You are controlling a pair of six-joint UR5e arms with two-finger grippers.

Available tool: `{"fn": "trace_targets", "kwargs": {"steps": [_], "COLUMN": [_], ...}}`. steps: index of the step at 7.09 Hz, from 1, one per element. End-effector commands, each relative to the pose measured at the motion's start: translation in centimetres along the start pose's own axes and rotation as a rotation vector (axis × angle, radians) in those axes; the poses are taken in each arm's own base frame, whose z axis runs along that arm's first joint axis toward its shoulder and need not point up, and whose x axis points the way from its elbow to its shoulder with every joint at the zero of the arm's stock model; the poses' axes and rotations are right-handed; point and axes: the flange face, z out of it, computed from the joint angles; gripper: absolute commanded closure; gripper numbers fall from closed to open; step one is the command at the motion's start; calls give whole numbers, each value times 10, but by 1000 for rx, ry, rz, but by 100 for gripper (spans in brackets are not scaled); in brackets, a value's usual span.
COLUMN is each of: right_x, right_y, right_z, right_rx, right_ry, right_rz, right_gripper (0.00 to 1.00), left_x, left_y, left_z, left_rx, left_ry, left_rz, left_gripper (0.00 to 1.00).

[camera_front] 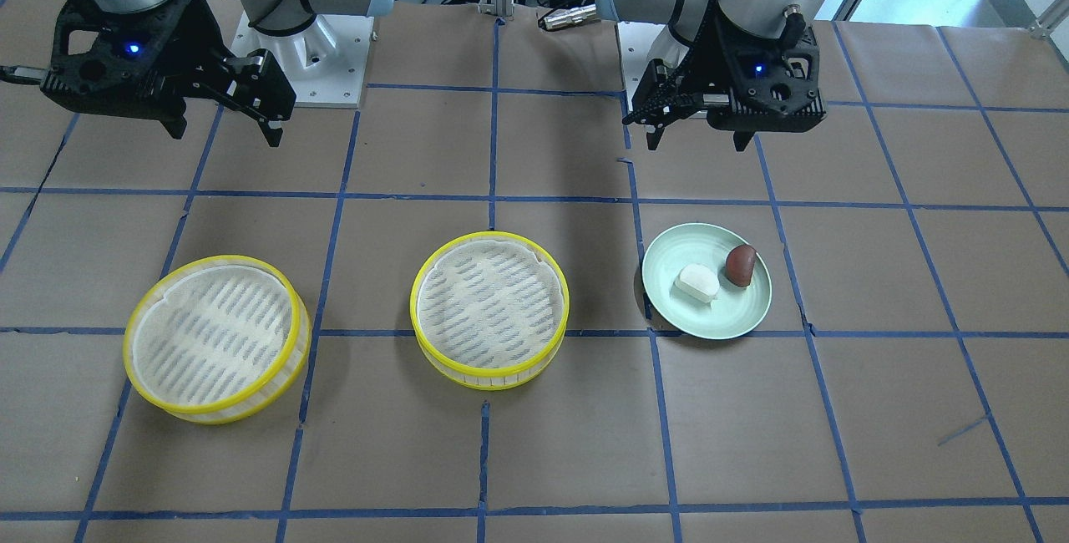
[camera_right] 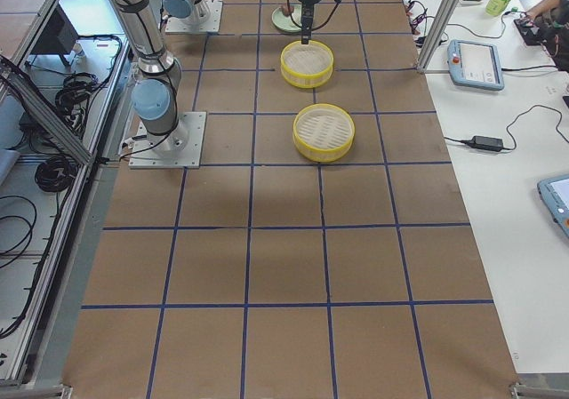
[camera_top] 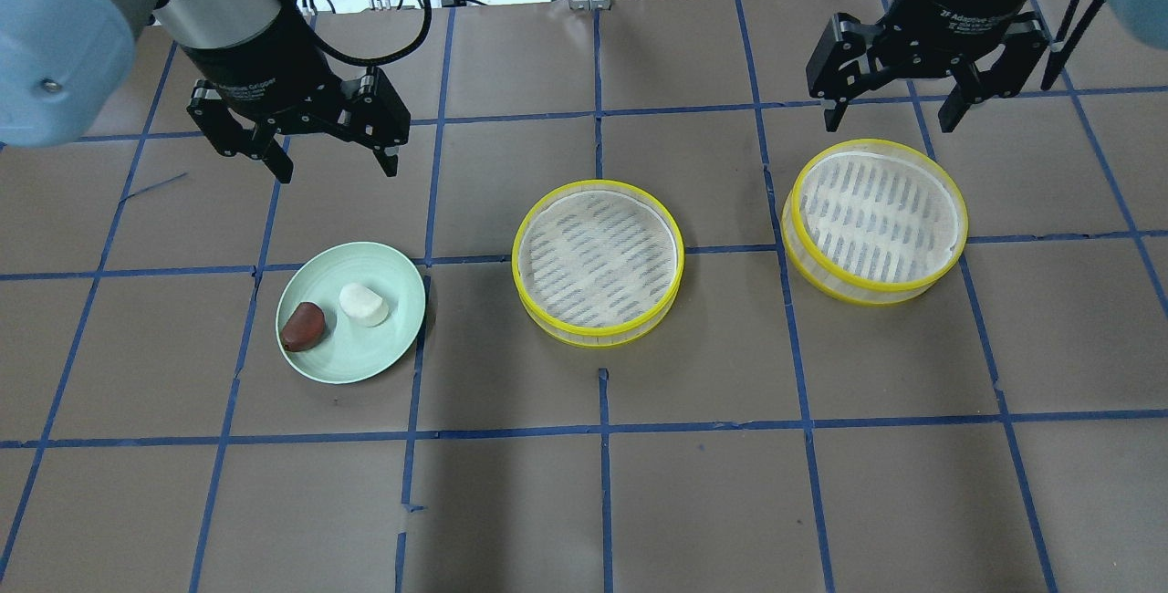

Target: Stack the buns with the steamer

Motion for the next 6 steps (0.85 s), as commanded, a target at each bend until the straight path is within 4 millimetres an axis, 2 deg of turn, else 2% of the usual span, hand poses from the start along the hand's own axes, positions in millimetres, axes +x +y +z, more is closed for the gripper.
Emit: {"fn": "trace_targets", "kwargs": {"steps": [1, 2, 3, 4, 5, 6], "right_x": [0, 2, 13, 34, 78, 113], "right_y": [3, 0, -7, -21, -43, -64], "right_z": [4, 11, 21, 46, 83, 126], "right_rx": [-9, -19, -21, -65, -79, -80], "right_ry": [1, 11, 9, 16, 4, -10], "right_rz": [0, -13, -16, -2, 30, 29], "right_gripper": [0, 0, 0, 0, 0, 0], "left_x": [-6, -7, -7, -19, -31, -35], "left_y": [0, 0, 2, 1, -7, -32], "left_z": [-1, 4, 14, 37, 74, 113], "left_rx": [7, -3, -25, -75, -135, -170], "left_ry": [1, 5, 0, -10, -10, -14], "left_rz": [-13, -18, -12, -25, -42, -59], "left_gripper": [0, 0, 0, 0, 0, 0]}}
